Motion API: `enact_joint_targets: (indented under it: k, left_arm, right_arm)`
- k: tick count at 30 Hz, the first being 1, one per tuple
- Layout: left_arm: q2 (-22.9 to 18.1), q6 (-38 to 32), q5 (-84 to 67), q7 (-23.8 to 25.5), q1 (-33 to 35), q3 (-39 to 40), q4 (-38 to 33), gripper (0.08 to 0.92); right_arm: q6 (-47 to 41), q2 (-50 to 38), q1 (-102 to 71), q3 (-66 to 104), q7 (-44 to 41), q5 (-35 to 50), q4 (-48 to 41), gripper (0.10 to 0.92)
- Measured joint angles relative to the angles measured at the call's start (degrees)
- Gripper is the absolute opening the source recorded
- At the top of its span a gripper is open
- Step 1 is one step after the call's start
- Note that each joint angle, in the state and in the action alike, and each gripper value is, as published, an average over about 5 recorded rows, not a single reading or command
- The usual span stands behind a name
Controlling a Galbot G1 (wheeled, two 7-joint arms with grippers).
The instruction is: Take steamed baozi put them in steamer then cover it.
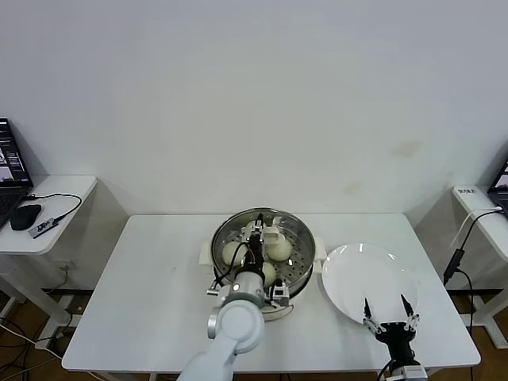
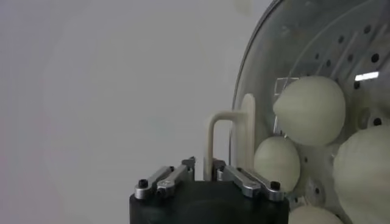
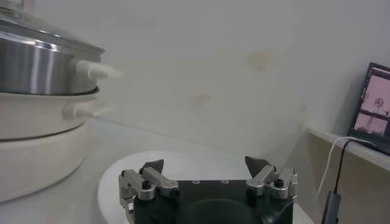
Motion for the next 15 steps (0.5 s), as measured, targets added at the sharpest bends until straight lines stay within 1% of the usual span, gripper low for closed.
enact_joint_targets:
  k: [5,10,13,15]
  left_arm:
    - [1.2,-0.5,-0.7,-0.2,1.5,-0.1,-2.6,0.587]
    - [3.4,-0.9,-2.5,-0.8,3.9,-0.7,-6.7,0.733]
    - [5.1,-1.5,-4.6,-1.5,5.9,-1.3,-10.1,0.798]
    - [6.4,-2.0,-6.6,-2.2,7.6,-1.9,-12.7,0.814]
  right_arm:
    - [0.0,0.2,-0.3,0.0,0.0,-0.3,0.3,0.823]
    - [0.0,0.2,-0.7,0.1,0.0,-0.4,0.5,0.823]
    - [0.0,0.0,-1.0,0.1,0.0,-0.4,0.5,0.823]
    - [0.1,-0.2,-1.2,0.1,0.0,-0.3,0.6,0.823]
